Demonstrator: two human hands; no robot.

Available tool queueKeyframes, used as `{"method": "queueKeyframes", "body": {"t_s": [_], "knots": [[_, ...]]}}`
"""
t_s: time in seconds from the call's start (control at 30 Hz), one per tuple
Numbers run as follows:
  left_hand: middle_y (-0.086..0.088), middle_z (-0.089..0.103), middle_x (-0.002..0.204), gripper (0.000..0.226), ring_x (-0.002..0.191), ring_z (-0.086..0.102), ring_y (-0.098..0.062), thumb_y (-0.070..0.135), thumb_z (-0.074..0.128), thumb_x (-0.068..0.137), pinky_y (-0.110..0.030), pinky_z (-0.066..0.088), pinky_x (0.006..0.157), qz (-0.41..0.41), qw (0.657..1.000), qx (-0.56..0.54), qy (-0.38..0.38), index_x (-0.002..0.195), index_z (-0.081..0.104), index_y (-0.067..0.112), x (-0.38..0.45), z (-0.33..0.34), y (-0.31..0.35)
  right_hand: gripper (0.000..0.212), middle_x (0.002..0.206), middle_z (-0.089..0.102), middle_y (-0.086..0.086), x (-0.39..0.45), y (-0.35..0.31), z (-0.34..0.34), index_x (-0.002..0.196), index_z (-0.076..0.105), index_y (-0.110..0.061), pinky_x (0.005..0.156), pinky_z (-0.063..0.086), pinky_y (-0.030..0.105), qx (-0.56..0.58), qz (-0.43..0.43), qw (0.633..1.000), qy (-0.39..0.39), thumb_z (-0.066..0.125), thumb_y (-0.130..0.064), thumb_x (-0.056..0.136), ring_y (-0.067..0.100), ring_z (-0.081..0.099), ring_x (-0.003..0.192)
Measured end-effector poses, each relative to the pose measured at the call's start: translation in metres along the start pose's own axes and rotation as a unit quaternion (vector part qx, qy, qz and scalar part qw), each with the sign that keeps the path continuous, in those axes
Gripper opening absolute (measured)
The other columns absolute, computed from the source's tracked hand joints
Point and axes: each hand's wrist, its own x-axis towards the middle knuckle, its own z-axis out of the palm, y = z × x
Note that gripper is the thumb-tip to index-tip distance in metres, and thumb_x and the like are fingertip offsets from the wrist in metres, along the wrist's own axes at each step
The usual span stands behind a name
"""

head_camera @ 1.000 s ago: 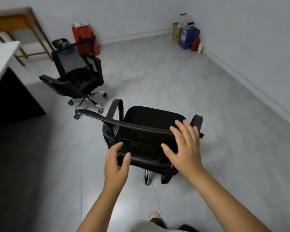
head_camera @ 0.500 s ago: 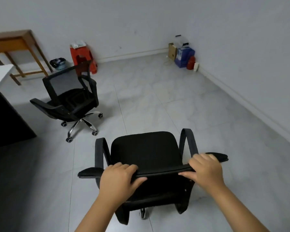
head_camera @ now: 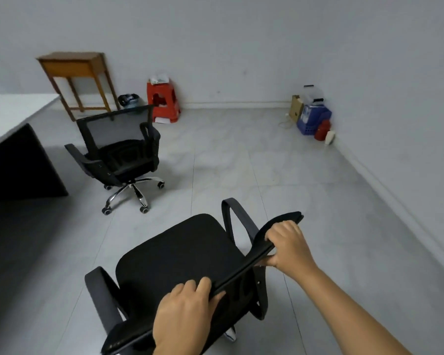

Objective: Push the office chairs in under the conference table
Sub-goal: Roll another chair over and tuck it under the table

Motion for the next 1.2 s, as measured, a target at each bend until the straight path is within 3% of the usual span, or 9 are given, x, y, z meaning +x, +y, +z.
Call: {"method": "queueKeyframes", "body": {"t_s": [0.17, 0.33, 0.4, 0.5, 0.67, 0.77, 0.93, 1.07, 1.2], "knots": [[0.001, 0.049, 0.042, 0.066, 0.035, 0.05, -0.019, 0.058, 0.018, 0.09, -0.026, 0.034, 0.03, -0.083, 0.996, 0.009, 0.024, 0.077, 0.072, 0.021, 0.005, 0.01, 0.038, 0.074, 0.049, 0.041, 0.0, 0.02, 0.043, 0.005, 0.049, 0.044, -0.011, 0.061, 0.017, 0.022, 0.022, -0.112, 0.993, 0.022, 0.029, -0.08, 0.072, 0.019, 0.04, 0.046], [0.008, 0.05, 0.041, 0.045, 0.038, 0.052, -0.011, 0.06, 0.033, 0.068, -0.01, -0.001, 0.044, -0.151, 0.986, 0.056, -0.04, 0.064, 0.068, 0.032, 0.038, 0.009, 0.065, 0.077, 0.045, 0.039, -0.001, 0.05, 0.085, 0.023, 0.043, 0.044, -0.013, 0.058, 0.017, 0.023, 0.046, -0.176, 0.982, 0.045, 0.022, -0.08, 0.075, 0.018, 0.039, 0.044], [0.009, 0.049, 0.04, 0.041, 0.038, 0.052, -0.008, 0.064, 0.038, 0.068, -0.009, -0.004, 0.047, -0.153, 0.983, 0.087, -0.053, 0.059, 0.064, 0.034, 0.065, 0.016, 0.077, 0.078, 0.044, 0.04, -0.001, 0.067, 0.111, 0.031, 0.042, 0.044, -0.013, 0.056, 0.015, 0.024, 0.07, -0.187, 0.979, 0.045, 0.021, -0.079, 0.076, 0.019, 0.04, 0.043], [0.009, 0.049, 0.04, 0.033, 0.036, 0.051, -0.009, 0.064, 0.061, 0.062, -0.01, -0.003, 0.046, -0.156, 0.981, 0.108, -0.047, 0.055, 0.062, 0.032, 0.106, 0.032, 0.096, 0.079, 0.045, 0.041, 0.0, 0.095, 0.149, 0.043, 0.042, 0.047, -0.012, 0.057, 0.013, 0.023, 0.099, -0.193, 0.976, 0.037, 0.02, -0.078, 0.077, 0.019, 0.042, 0.044], [0.004, 0.044, 0.039, 0.072, 0.033, 0.045, -0.017, 0.062, 0.012, 0.089, -0.019, 0.014, 0.039, -0.231, 0.965, 0.12, 0.03, 0.05, 0.056, 0.019, 0.141, 0.063, 0.131, 0.069, 0.045, 0.042, -0.002, 0.146, 0.185, 0.073, 0.043, 0.049, -0.014, 0.052, 0.035, 0.02, 0.101, -0.265, 0.959, -0.002, 0.034, -0.079, 0.062, 0.018, 0.043, 0.045], [0.002, 0.043, 0.039, 0.074, 0.033, 0.044, -0.019, 0.059, 0.009, 0.091, -0.022, 0.023, 0.035, -0.271, 0.951, 0.142, 0.048, 0.05, 0.055, 0.018, 0.16, 0.079, 0.157, 0.066, 0.046, 0.043, -0.002, 0.176, 0.201, 0.087, 0.044, 0.051, -0.014, 0.052, 0.032, 0.019, 0.117, -0.312, 0.943, -0.019, 0.036, -0.077, 0.058, 0.018, 0.043, 0.045], [0.003, 0.044, 0.039, 0.059, 0.033, 0.044, -0.017, 0.059, 0.029, 0.083, -0.02, 0.027, 0.033, -0.34, 0.923, 0.182, 0.022, 0.048, 0.052, 0.017, 0.194, 0.093, 0.182, 0.072, 0.047, 0.043, 0.0, 0.213, 0.219, 0.112, 0.045, 0.049, -0.012, 0.057, 0.019, 0.023, 0.165, -0.379, 0.91, -0.004, 0.03, -0.079, 0.066, 0.019, 0.042, 0.045], [0.002, 0.046, 0.041, 0.048, 0.036, 0.047, -0.018, 0.055, 0.038, 0.074, -0.02, 0.03, 0.034, -0.401, 0.885, 0.236, 0.011, 0.05, 0.055, 0.018, 0.212, 0.104, 0.204, 0.077, 0.046, 0.043, 0.001, 0.233, 0.228, 0.123, 0.046, 0.047, -0.011, 0.056, 0.023, 0.024, 0.217, -0.437, 0.873, 0.006, 0.02, -0.076, 0.077, 0.02, 0.041, 0.044], [0.002, 0.046, 0.043, 0.049, 0.038, 0.046, -0.018, 0.057, 0.04, 0.073, -0.02, 0.03, 0.036, -0.465, 0.839, 0.282, 0.033, 0.05, 0.055, 0.017, 0.227, 0.123, 0.239, 0.064, 0.045, 0.044, 0.002, 0.247, 0.243, 0.131, 0.045, 0.046, -0.011, 0.045, 0.031, 0.023, 0.23, -0.513, 0.827, -0.003, 0.042, -0.071, 0.067, 0.02, 0.042, 0.042]]}}
